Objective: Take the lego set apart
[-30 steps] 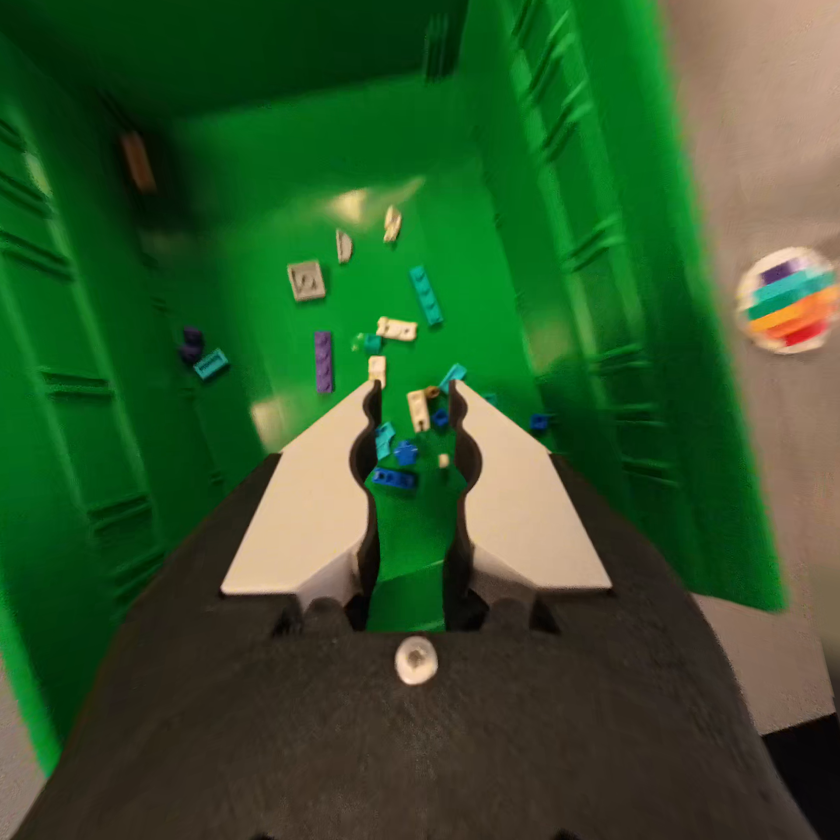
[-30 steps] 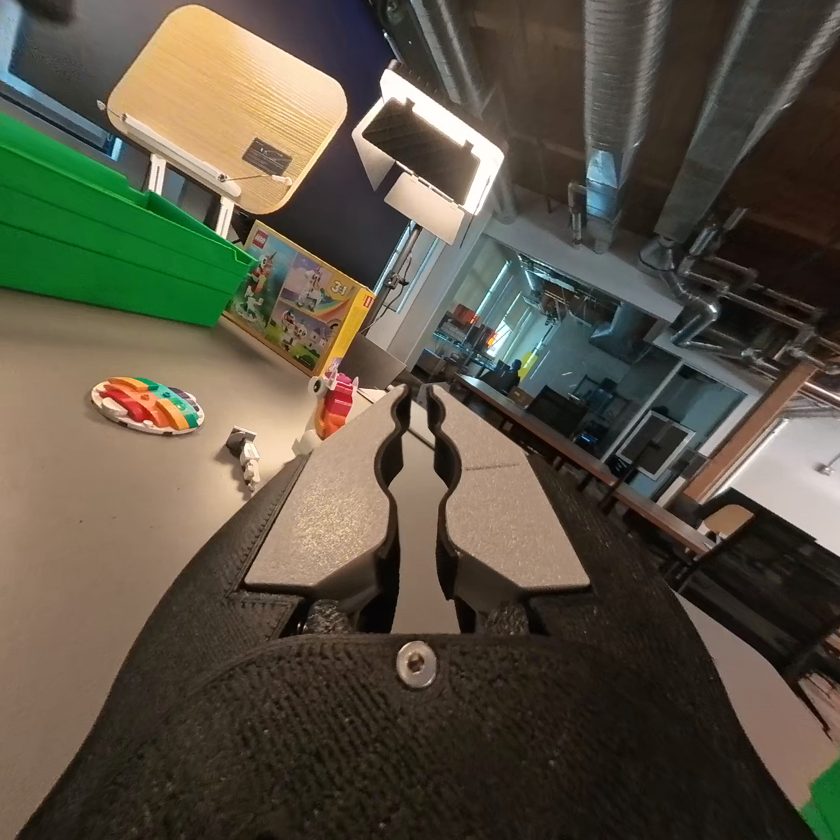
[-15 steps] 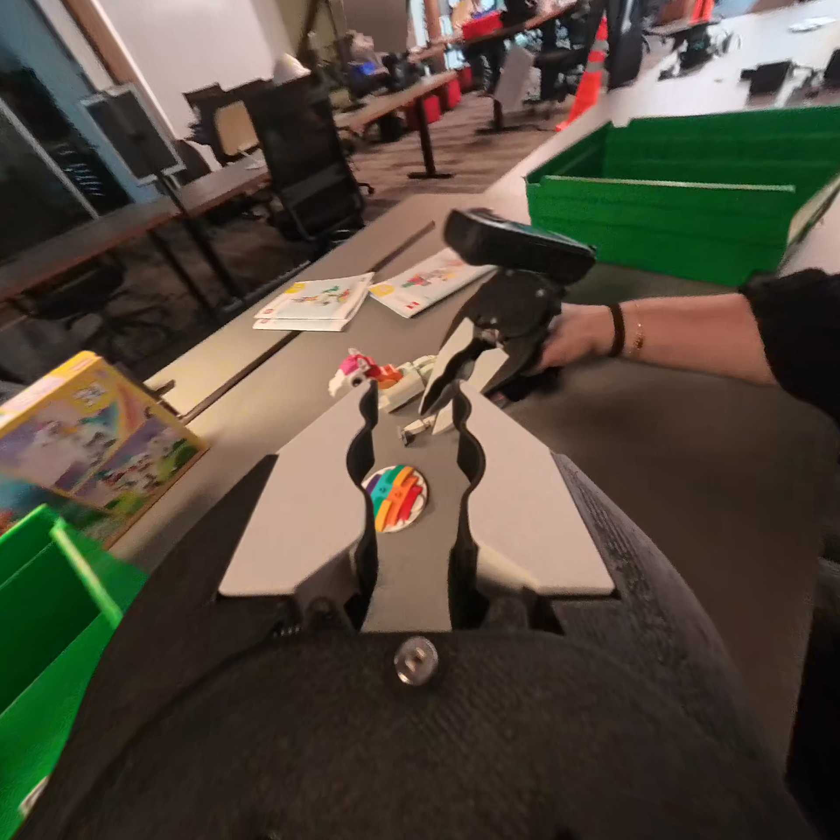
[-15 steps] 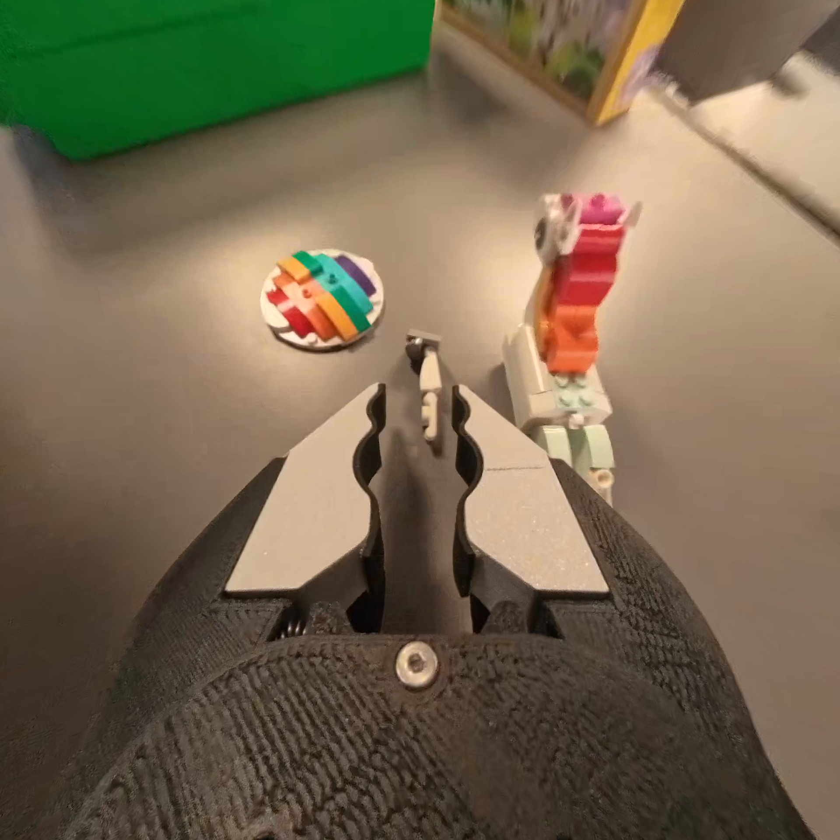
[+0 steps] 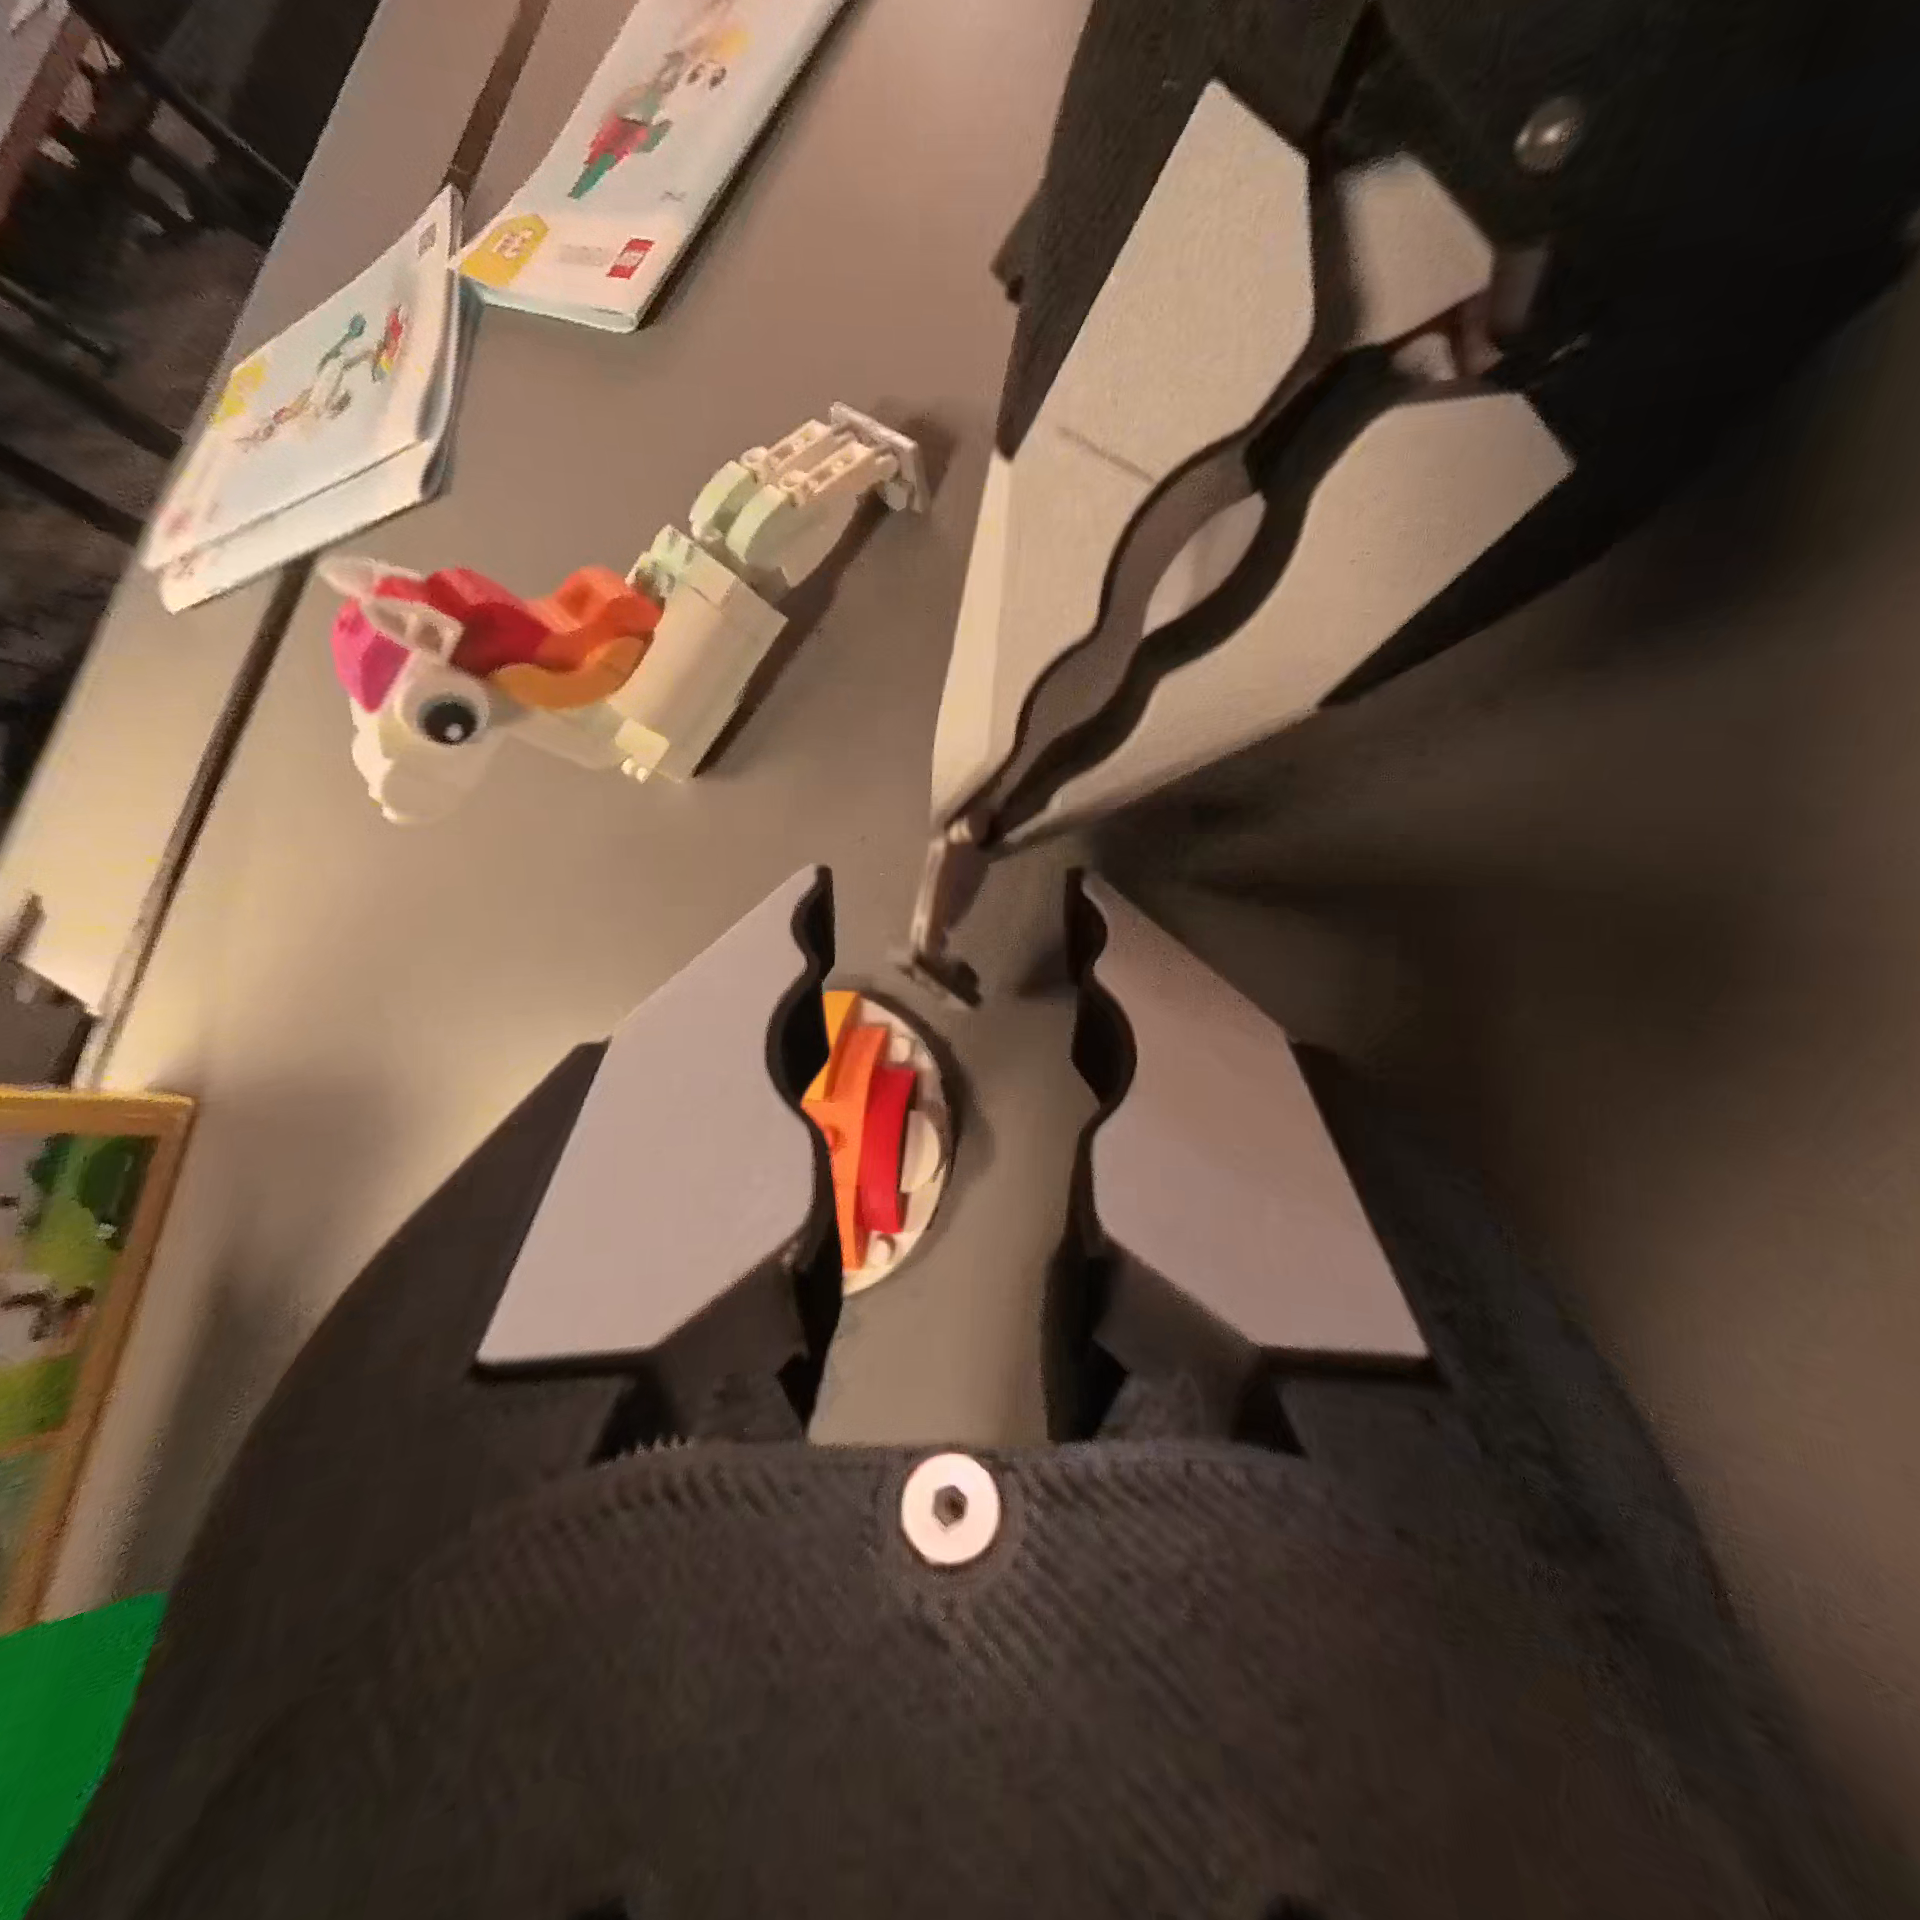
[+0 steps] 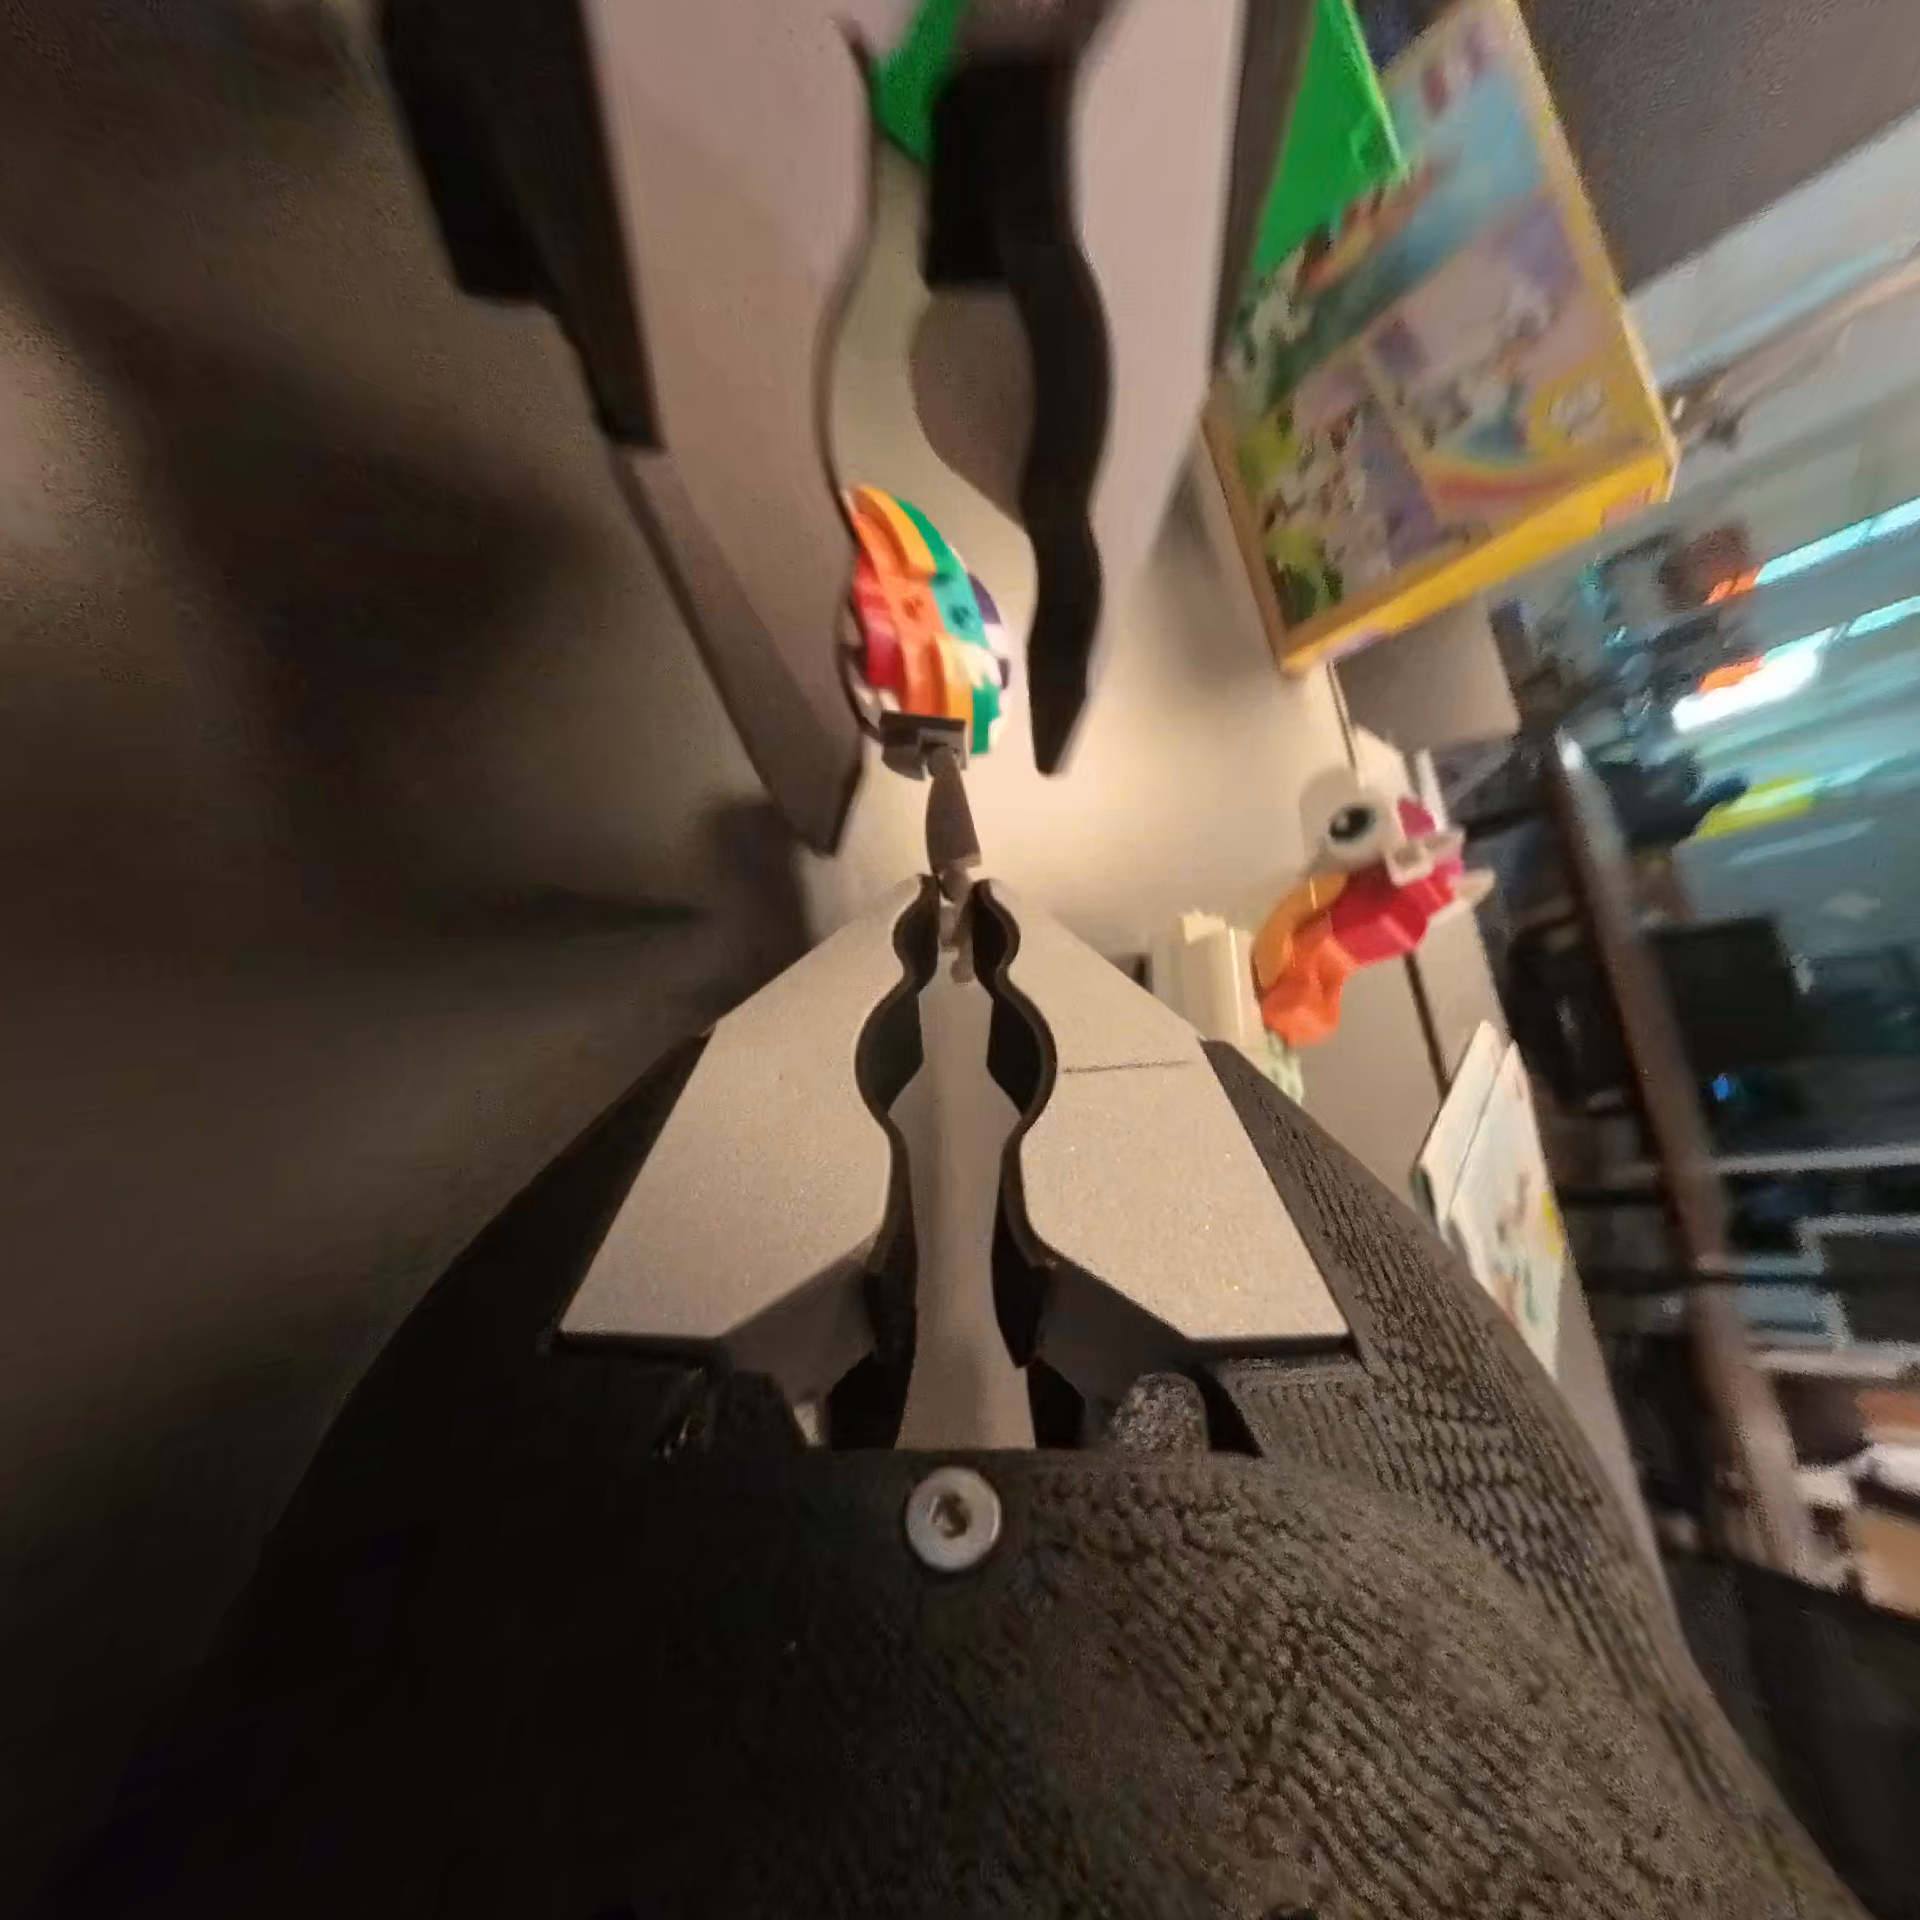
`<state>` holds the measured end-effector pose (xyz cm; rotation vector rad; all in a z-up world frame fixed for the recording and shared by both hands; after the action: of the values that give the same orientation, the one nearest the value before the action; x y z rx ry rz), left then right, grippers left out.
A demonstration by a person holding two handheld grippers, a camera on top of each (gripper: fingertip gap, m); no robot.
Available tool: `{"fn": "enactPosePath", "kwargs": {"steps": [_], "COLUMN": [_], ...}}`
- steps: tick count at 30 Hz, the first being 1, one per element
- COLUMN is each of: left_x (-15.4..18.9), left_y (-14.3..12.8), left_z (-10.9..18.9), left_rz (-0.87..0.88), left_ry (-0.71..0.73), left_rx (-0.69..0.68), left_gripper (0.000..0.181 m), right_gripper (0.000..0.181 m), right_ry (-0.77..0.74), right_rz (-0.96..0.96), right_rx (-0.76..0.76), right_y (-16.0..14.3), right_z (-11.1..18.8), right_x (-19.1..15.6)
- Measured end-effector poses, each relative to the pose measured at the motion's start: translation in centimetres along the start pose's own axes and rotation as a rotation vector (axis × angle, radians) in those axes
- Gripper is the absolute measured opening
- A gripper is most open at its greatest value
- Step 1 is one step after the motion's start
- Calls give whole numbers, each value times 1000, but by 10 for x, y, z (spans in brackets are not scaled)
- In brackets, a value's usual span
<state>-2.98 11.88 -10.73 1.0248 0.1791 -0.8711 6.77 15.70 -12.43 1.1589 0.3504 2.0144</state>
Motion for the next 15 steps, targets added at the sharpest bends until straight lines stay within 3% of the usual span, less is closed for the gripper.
{"fn": "enactPosePath", "kwargs": {"steps": [3,5,9,12,13,15], "left_x": [6,6,5,6,4,3], "left_y": [-3,-5,-3,-6,-7,-11], "left_z": [-6,-5,1,2,3,3], "left_rz": [-119,-110,-110,-104,-115,-97], "left_ry": [43,40,72,53,67,71], "left_rx": [-67,-116,-92,-85,-87,-86], "left_gripper": [27,13,18,7,6,6], "right_gripper": [5,5,5,7,9,38], "right_ry": [-46,-88,-149,-175,-187,-196], "right_rz": [118,177,244,250,241,199], "right_rx": [16,37,46,74,58,-10], "right_y": [8,11,13,14,13,8], "right_z": [-1,1,6,5,3,-2], "right_x": [-7,-9,-12,-12,-11,-7]}}
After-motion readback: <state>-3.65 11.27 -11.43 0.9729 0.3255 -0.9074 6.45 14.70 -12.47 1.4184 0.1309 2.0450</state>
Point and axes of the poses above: each gripper's, where its closed fingertips meet, z back along the fingers, y out of its top, x = y × z across the jaws, the point moved 8 cm from there along z, back along the fingers, and after that the axes turned 11 degrees about y, right-handed, at the moved point
